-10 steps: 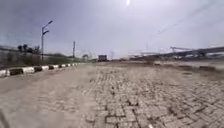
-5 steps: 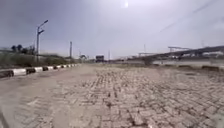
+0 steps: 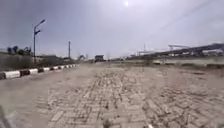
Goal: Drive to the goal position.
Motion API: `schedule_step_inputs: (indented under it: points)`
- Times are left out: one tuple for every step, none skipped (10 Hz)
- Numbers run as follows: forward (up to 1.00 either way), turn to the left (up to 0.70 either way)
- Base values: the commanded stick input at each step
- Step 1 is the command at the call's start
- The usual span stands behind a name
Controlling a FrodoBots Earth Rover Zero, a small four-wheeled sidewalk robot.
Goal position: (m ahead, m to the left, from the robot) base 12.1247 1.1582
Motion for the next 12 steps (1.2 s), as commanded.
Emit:
schedule_step_inputs:
  points:
    - [1.00, 0.00]
    - [1.00, 0.00]
    - [1.00, 0.00]
    - [1.00, 0.00]
    - [1.00, 0.00]
    - [1.00, 0.00]
    - [1.00, 0.00]
    - [1.00, 0.00]
    - [1.00, 0.00]
    - [1.00, 0.00]
    - [1.00, 0.00]
    - [1.00, 0.00]
